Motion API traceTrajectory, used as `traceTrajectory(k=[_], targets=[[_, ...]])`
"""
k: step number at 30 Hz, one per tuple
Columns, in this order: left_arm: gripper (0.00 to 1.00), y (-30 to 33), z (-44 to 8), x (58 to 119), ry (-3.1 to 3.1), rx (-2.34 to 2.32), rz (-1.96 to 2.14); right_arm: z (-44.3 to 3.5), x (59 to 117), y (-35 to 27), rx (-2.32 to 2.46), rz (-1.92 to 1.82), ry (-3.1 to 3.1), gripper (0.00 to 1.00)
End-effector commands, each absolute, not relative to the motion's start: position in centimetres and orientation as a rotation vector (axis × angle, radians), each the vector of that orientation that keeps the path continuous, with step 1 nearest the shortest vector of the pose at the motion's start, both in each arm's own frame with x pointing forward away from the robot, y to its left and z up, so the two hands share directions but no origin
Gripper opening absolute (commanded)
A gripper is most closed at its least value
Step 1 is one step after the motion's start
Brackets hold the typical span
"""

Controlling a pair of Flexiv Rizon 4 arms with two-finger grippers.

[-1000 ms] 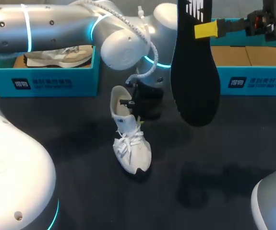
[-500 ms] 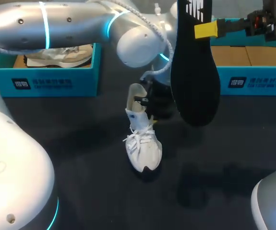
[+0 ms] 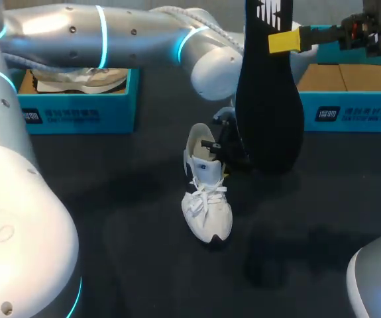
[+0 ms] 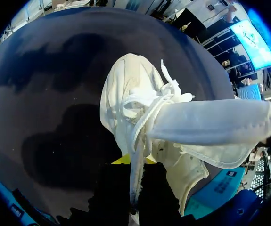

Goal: Take the shoe out of the shoebox, open the shoe tongue, remove and reinsert the insole, then place the shoe into the shoebox

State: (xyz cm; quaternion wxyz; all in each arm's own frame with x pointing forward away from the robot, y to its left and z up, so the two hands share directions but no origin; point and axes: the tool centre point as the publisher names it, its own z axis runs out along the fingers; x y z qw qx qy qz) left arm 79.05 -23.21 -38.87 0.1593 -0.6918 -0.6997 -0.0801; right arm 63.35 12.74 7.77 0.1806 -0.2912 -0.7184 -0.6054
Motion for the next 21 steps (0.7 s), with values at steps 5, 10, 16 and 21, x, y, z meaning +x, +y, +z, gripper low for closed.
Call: traceTrajectory(k=[5,10,16,21], targets=[[1.00,-23.3,-39.3,79.1,-1.928,-1.971,-0.267,7.9,63.7,13.1,-0.823,-1.703,-2.031,0.00],[1.00,-22.6,-37.0,78.8,-1.959,-2.028,-0.205,7.9,63.7,13.1,-0.823,-1.703,-2.031,0.00],[1.00,-22.2,-32.6,79.5,-2.056,-2.092,-0.112,7.9,63.7,13.1,-0.823,-1.703,-2.031,0.00],[1.00,-21.3,-30.1,80.3,-2.137,-2.138,0.020,7.9,63.7,13.1,-0.823,-1.703,-2.031,0.00]])
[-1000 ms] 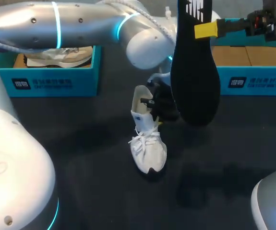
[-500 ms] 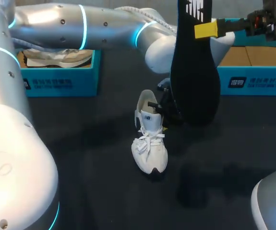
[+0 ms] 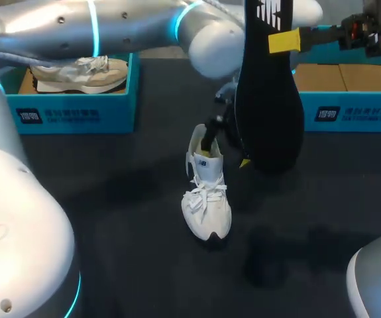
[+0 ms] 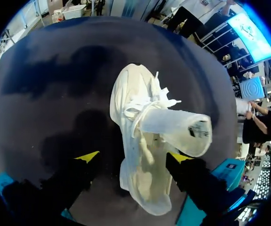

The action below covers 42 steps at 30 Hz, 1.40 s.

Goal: Take the shoe out of the shoebox, open the shoe tongue, remove and reinsert the insole, then place the shoe into the shoebox

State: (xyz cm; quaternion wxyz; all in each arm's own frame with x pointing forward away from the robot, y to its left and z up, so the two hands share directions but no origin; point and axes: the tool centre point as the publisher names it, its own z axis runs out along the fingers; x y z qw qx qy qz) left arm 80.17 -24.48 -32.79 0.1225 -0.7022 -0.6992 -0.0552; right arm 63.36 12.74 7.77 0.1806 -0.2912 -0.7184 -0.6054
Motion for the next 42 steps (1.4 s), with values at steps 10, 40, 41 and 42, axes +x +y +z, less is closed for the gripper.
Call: traceTrajectory(k=[10,40,41,42], targets=[[1.00,-20.0,-29.0,80.7,-2.178,-2.192,0.159,7.9,63.7,13.1,-0.823,-1.703,-2.031,0.00],[1.00,-17.2,-25.5,81.0,-2.359,-2.235,0.691,8.5,65.7,11.4,-0.909,-1.754,-1.898,0.00],[1.00,-17.0,-25.1,80.9,-2.367,-2.243,0.734,8.7,66.1,11.2,-0.928,-1.754,-1.883,0.00],[1.00,-16.9,-24.8,80.9,-2.363,-2.253,0.769,8.7,66.3,11.0,-0.944,-1.749,-1.867,0.00]])
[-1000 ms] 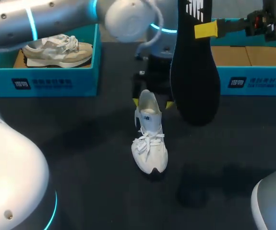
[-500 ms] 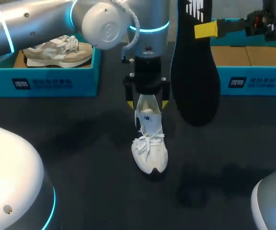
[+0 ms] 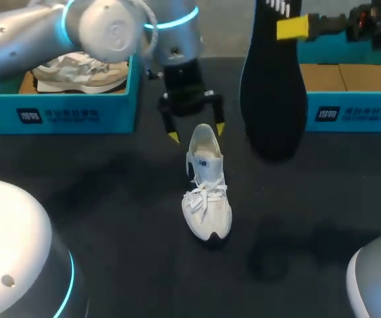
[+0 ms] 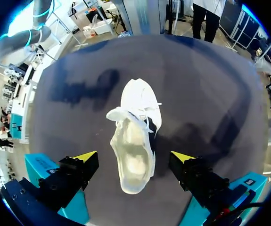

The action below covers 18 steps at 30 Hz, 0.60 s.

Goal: Take the shoe out of the shoebox, open the shoe tongue, remove and reinsert the insole, then place the shoe into the shoebox

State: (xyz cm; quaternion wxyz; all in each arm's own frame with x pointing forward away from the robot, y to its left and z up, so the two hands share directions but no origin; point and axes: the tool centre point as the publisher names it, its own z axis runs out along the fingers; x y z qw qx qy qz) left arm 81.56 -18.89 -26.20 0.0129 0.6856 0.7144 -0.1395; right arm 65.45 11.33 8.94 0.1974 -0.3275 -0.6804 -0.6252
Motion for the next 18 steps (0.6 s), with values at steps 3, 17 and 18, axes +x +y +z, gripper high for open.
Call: traceTrajectory(k=[3,17,18], targets=[[1.00,-16.4,-23.6,80.5,1.983,1.926,-0.776,8.9,67.4,10.2,-0.979,-1.757,-1.796,0.00],[1.00,-16.1,-17.8,80.0,1.648,1.767,-1.036,7.1,73.1,8.5,-1.058,-1.609,-1.675,0.00],[1.00,-16.3,-17.6,80.0,1.632,1.769,-1.046,6.9,73.4,8.5,-1.061,-1.598,-1.675,0.00]])
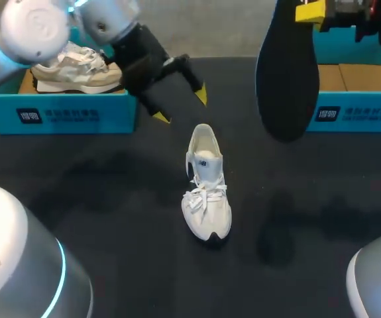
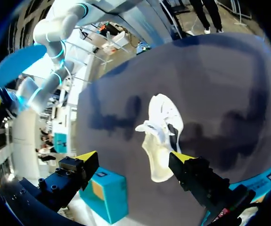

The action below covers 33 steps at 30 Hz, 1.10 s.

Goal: Take the shoe out of the shoebox, open the shoe tongue, remove and reinsert the insole, then place the shoe into the shoebox

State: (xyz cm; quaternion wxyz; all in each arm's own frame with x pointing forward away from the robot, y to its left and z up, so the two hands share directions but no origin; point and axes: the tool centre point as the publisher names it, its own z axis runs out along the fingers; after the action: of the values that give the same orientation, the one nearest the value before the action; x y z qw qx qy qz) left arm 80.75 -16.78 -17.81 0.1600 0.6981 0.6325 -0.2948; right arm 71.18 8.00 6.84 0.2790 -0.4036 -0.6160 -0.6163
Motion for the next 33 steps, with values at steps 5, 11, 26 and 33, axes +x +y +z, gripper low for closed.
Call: traceTrajectory(k=[5,11,26,33], targets=[[1.00,-16.3,-16.2,80.0,1.518,1.710,-1.103,5.8,74.6,8.6,-1.080,-1.555,-1.648,0.00],[1.00,-16.2,-14.4,79.8,1.391,1.626,-1.174,3.4,75.4,9.5,-1.101,-1.477,-1.596,0.00],[1.00,-16.1,-13.1,79.6,1.351,1.605,-1.202,2.4,75.4,10.1,-1.119,-1.456,-1.567,0.00],[1.00,-16.1,-13.0,79.7,1.336,1.589,-1.203,2.4,75.4,10.1,-1.119,-1.456,-1.567,0.00]])
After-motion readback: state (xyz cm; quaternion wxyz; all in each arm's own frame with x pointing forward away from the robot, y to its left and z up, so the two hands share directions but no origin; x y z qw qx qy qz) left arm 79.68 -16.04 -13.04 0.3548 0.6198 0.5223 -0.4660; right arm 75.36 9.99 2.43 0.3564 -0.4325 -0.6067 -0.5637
